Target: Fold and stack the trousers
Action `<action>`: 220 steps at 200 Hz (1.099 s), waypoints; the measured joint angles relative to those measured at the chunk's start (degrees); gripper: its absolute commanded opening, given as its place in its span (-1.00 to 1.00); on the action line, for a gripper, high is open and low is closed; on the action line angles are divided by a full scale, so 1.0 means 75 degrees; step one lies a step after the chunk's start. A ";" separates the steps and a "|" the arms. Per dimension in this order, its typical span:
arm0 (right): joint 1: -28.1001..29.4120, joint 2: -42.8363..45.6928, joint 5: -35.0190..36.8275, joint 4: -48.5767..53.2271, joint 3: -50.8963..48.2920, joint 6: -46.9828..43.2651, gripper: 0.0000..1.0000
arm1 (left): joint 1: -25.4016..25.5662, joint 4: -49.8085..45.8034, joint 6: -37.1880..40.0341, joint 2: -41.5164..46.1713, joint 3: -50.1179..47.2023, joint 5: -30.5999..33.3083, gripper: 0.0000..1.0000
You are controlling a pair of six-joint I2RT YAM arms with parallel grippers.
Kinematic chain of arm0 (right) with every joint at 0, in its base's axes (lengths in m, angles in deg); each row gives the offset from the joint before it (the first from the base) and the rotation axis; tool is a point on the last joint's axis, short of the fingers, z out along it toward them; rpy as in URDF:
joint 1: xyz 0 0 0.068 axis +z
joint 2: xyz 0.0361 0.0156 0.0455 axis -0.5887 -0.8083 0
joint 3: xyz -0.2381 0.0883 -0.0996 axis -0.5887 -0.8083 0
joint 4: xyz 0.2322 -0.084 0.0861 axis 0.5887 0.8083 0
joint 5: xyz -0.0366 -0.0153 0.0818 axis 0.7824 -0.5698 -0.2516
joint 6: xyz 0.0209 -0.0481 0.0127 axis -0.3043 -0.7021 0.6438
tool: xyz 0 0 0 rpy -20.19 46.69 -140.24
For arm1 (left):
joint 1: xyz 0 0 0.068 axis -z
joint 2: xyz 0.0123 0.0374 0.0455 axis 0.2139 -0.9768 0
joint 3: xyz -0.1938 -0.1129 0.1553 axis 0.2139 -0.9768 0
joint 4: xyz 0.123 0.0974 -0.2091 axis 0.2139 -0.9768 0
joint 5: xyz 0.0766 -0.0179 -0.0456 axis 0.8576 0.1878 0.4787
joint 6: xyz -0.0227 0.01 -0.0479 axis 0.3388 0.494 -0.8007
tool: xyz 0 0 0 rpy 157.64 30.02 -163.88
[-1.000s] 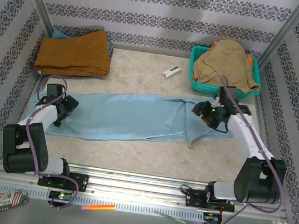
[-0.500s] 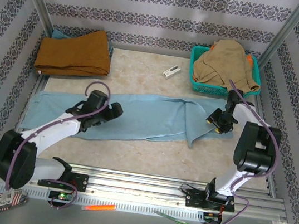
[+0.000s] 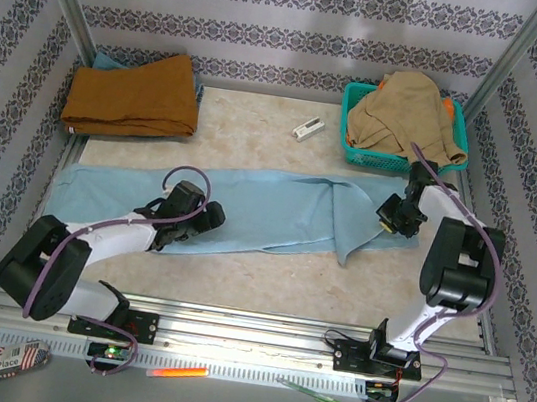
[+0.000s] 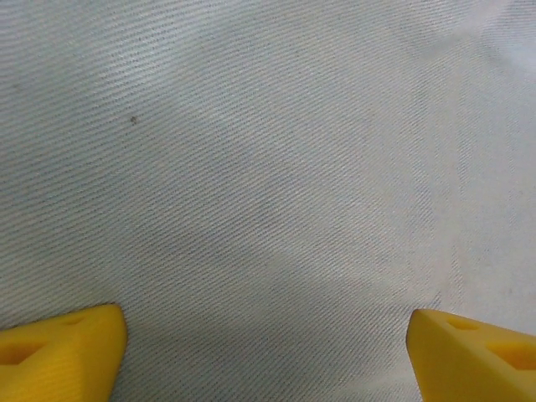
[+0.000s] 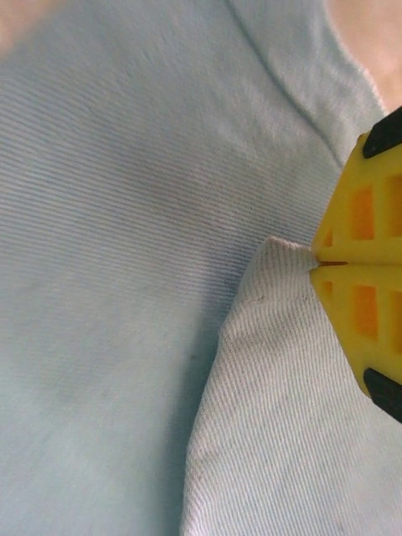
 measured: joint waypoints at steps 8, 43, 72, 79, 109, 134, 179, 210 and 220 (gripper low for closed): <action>0.0000 0.0338 0.0143 0.0082 0.0035 0.0003 -1.00 | 0.0000 0.0047 0.0003 0.0143 -0.0143 0.0076 0.75; -0.0093 0.1207 0.0743 0.0493 0.1119 -0.0085 -1.00 | 0.0000 0.0047 0.0035 0.0848 -0.0699 0.0254 0.75; -0.0277 0.0877 0.1070 0.0621 0.2049 -0.0224 -1.00 | 0.0000 -0.0114 0.0189 0.1037 -0.0772 0.0189 0.75; -0.0283 0.0647 0.1113 0.0676 0.2261 -0.0236 -1.00 | 0.0000 -0.0166 0.0256 0.1064 -0.0772 0.0152 0.77; -0.0280 -0.0787 0.1221 0.1017 0.3363 -0.0289 -0.22 | -0.0003 -0.0385 0.0562 0.1131 -0.0723 -0.0076 0.84; -0.0242 -0.1489 0.1250 0.1137 0.3786 -0.0367 0.06 | -0.0006 -0.0627 0.0793 0.1008 -0.0513 -0.0297 0.85; -0.0079 0.0385 0.1157 0.1020 0.2186 -0.0242 0.11 | -0.0006 -0.0848 0.0985 0.0997 -0.0385 -0.0624 0.87; -0.0399 0.2261 0.1003 0.0848 0.0052 0.0038 0.05 | -0.0006 -0.0874 0.0988 0.1148 -0.0385 -0.0729 0.89; -0.0697 0.2393 0.0944 0.0778 -0.0396 0.0102 0.03 | -0.0006 -0.0874 0.0988 0.1177 -0.0388 -0.0737 0.90</action>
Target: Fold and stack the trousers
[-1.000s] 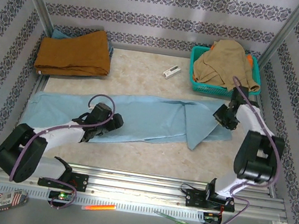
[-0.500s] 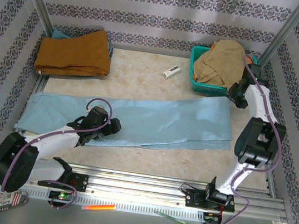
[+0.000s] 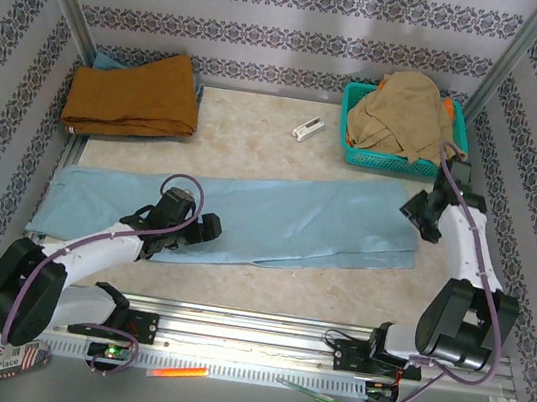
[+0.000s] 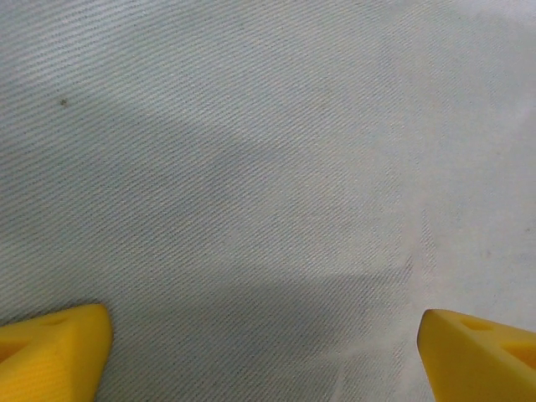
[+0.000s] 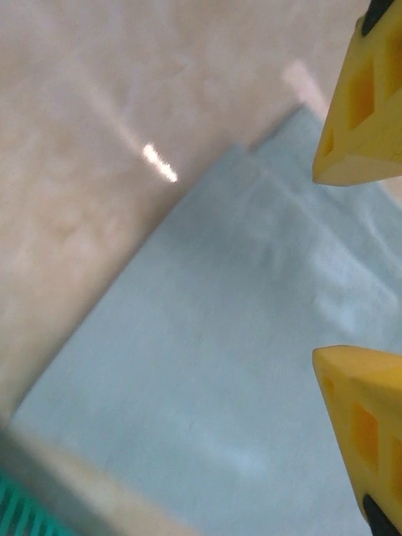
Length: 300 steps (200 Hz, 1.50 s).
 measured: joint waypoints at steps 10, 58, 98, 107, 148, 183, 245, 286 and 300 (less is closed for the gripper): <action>-0.0420 -0.0041 -0.0207 -0.0099 -0.0367 0.0058 0.03 | 0.0000 0.0003 0.0000 0.0020 -0.0006 0.0000 0.91; -0.1180 -0.1078 -0.1125 -0.0609 -0.0868 0.0166 -0.06 | 0.0000 0.0128 0.0000 0.0230 -0.0224 -0.0020 0.95; -0.1180 -0.1792 -0.1492 -0.1131 -0.0866 0.0370 -0.18 | 0.0000 0.0117 0.0003 0.0469 -0.0318 -0.0023 0.96; -0.1180 -0.1900 -0.1521 -0.1207 -0.0866 0.0399 -0.25 | 0.0000 0.0117 0.0009 0.0493 -0.0318 -0.0023 0.96; -0.1180 -0.1993 -0.1542 -0.1309 -0.0845 0.0507 -0.82 | -0.0003 0.0090 0.0058 0.0525 -0.0318 -0.0023 0.96; -0.1180 -0.1696 -0.1582 -0.1236 -0.0810 0.0481 -1.00 | -0.0017 0.0055 0.0108 0.0548 -0.0318 -0.0023 0.97; -0.1183 -0.0361 -0.1824 -0.0831 -0.0708 0.0460 -1.00 | -0.0067 -0.0006 0.0117 0.0641 -0.0315 -0.0035 0.96; -0.1486 0.0210 -0.2419 -0.0417 -0.0221 0.0472 -1.00 | -0.0067 -0.0038 0.0117 0.0761 -0.0303 -0.0166 0.96; -0.1489 0.0248 -0.2544 -0.0379 -0.0152 0.0460 -1.00 | -0.0067 -0.0111 0.0119 0.0796 -0.0268 -0.0198 0.96</action>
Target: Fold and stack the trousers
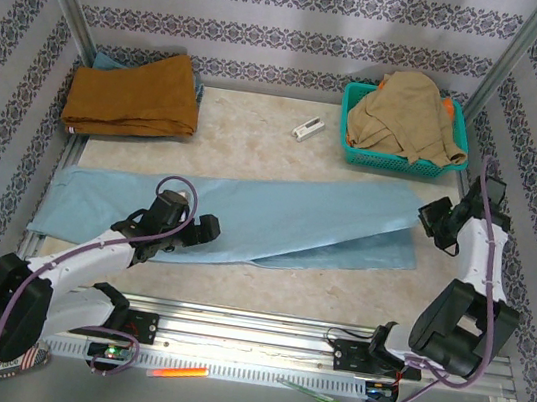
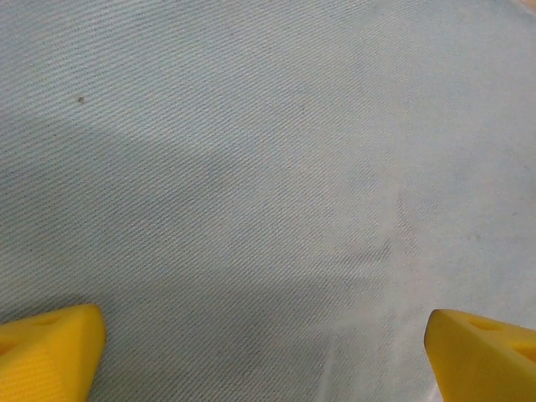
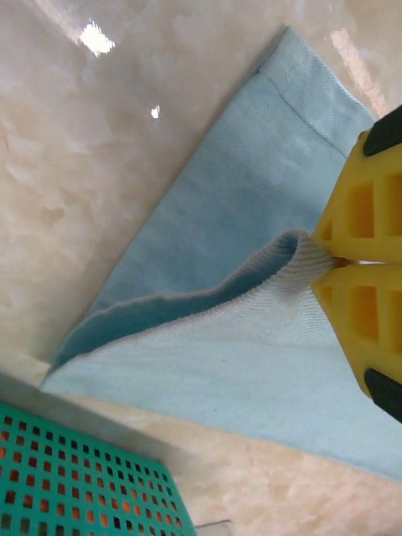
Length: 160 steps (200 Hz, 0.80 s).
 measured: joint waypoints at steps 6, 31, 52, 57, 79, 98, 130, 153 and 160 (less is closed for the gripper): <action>0.0003 0.0017 -0.0029 0.0038 -0.0003 -0.0006 -1.00 | 0.0000 -0.0023 -0.0003 0.0038 0.0006 0.0000 0.95; -0.0172 0.0198 -0.0105 0.0166 -0.0227 -0.0096 -1.00 | 0.0000 -0.0163 0.0000 0.0347 0.0009 0.0000 0.96; -0.0495 0.0490 -0.0111 0.0216 -0.0624 -0.0184 -1.00 | 0.0000 -0.0268 -0.0003 0.0647 0.0009 0.0003 0.95; -0.0542 0.0577 -0.0099 0.0213 -0.0737 -0.0184 -1.00 | 0.0000 -0.0286 -0.0003 0.0697 0.0006 0.0003 0.95; -0.0603 0.0953 0.0020 0.0137 -0.1361 -0.0187 -0.97 | 0.0000 -0.0341 -0.0003 0.0778 0.0003 0.0003 0.95; -0.0670 0.0982 0.0082 0.0041 -0.1894 -0.0163 -0.12 | 0.0000 -0.0388 -0.0006 0.0775 -0.0020 0.0003 0.95; -0.0746 0.0603 0.0245 -0.0047 -0.2095 -0.0178 0.08 | 0.0000 -0.0408 -0.0006 0.0659 -0.0026 -0.0055 0.96; -0.0644 0.0799 0.0335 -0.0076 -0.2075 -0.0149 0.11 | 0.0000 -0.0446 -0.0006 0.0560 -0.0015 -0.0085 0.96; -0.0530 0.0973 0.0420 -0.0047 -0.2043 -0.0122 0.11 | 0.0000 -0.0490 -0.0006 0.0551 0.0015 -0.0085 0.96</action>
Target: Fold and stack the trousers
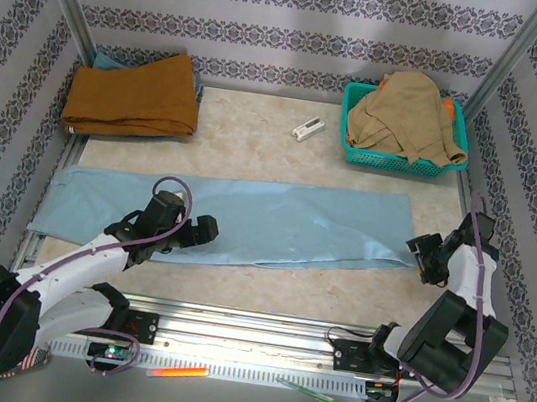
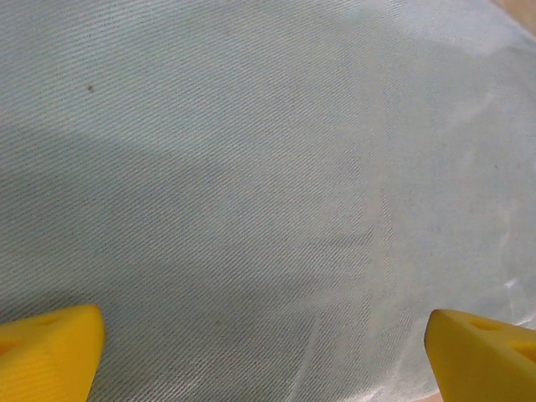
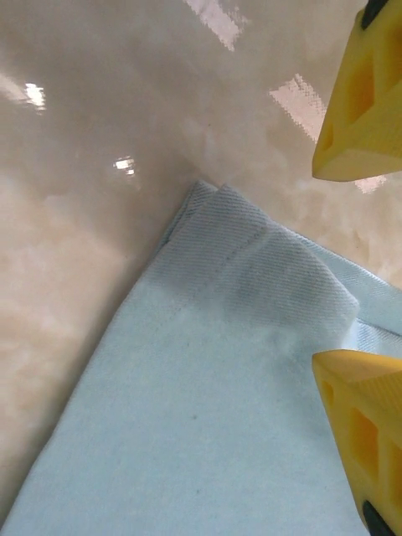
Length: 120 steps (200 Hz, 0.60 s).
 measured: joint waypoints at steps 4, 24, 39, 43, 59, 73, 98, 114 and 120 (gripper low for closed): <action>0.0085 0.0102 0.0058 -0.0003 0.0017 0.0006 0.10 | 0.0000 -0.0032 0.0000 -0.0006 0.0023 0.0000 0.96; 0.1174 0.0746 0.0321 -0.0105 0.0213 0.0323 0.08 | 0.0000 -0.0093 0.0000 -0.0146 0.0248 -0.0012 0.96; 0.2550 0.0924 0.0571 -0.0393 0.0385 0.0612 0.06 | 0.0000 -0.0070 -0.0003 -0.0423 0.0484 -0.0093 0.95; 0.2935 0.0868 0.0603 -0.0504 0.0440 0.0711 0.05 | 0.0000 -0.0050 -0.0006 -0.0545 0.0557 -0.0114 0.95; 0.3748 0.0309 0.0603 -0.0874 0.0641 0.0933 0.03 | 0.0000 0.0143 -0.0041 -0.1105 0.0799 -0.0195 0.92; 0.3768 -0.0530 0.0600 -0.1259 0.0720 0.1075 0.01 | 0.0000 0.0443 -0.0111 -0.1655 0.0938 -0.0291 0.89; 0.2958 -0.1891 0.0268 -0.2049 0.0268 0.1332 0.04 | 0.0000 0.0912 -0.0326 -0.2355 0.0944 -0.0280 0.90; 0.2218 -0.2267 -0.0102 -0.2361 -0.0265 0.1422 0.06 | 0.0000 0.1276 -0.0504 -0.2361 0.0679 -0.0163 0.91; 0.1973 -0.2267 -0.0396 -0.2471 -0.0347 0.1443 0.07 | 0.0000 0.1425 -0.0557 -0.2320 0.0562 -0.0134 0.92</action>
